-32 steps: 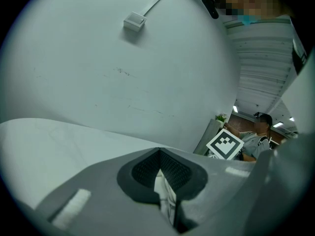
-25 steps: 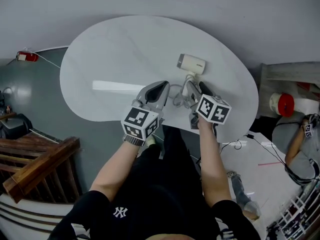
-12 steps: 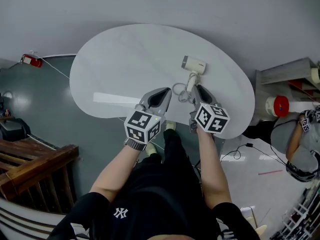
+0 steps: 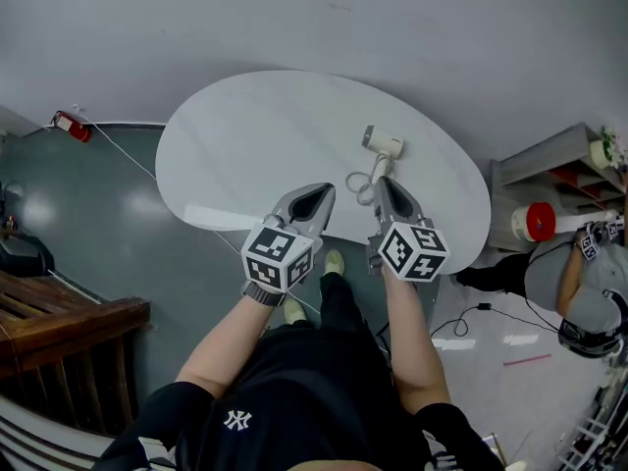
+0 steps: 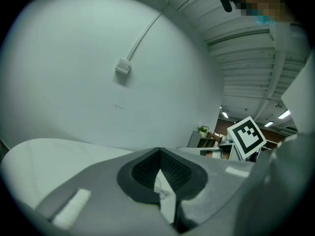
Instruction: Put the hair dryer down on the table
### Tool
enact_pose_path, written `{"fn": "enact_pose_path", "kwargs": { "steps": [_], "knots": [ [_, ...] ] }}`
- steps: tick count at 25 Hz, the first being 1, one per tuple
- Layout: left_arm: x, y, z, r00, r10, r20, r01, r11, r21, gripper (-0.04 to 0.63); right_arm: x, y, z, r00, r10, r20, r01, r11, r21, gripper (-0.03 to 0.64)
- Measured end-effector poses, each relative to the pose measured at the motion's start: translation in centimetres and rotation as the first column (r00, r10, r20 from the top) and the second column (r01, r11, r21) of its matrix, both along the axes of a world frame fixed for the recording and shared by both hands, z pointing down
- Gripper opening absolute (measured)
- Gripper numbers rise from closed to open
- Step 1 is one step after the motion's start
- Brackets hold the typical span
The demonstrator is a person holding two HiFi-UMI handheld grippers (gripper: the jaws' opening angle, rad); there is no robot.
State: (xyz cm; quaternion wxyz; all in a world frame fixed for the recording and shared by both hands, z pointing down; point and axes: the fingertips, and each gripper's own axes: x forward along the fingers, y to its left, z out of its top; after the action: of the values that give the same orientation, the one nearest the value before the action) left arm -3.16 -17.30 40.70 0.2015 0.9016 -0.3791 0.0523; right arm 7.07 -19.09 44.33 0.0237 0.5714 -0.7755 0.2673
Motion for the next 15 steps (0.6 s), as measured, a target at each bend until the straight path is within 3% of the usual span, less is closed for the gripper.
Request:
{"fn": "enact_pose_path", "kwargs": {
  "steps": [15],
  "knots": [
    [-3.4,5.7,-10.4,0.997,-0.014,-0.072,0.023,0.991,0.134,0.000,-5.1,6.4,-11.9,0.992,-0.068,-0.109,0.093,0.966,0.241,0.021]
  ]
}}
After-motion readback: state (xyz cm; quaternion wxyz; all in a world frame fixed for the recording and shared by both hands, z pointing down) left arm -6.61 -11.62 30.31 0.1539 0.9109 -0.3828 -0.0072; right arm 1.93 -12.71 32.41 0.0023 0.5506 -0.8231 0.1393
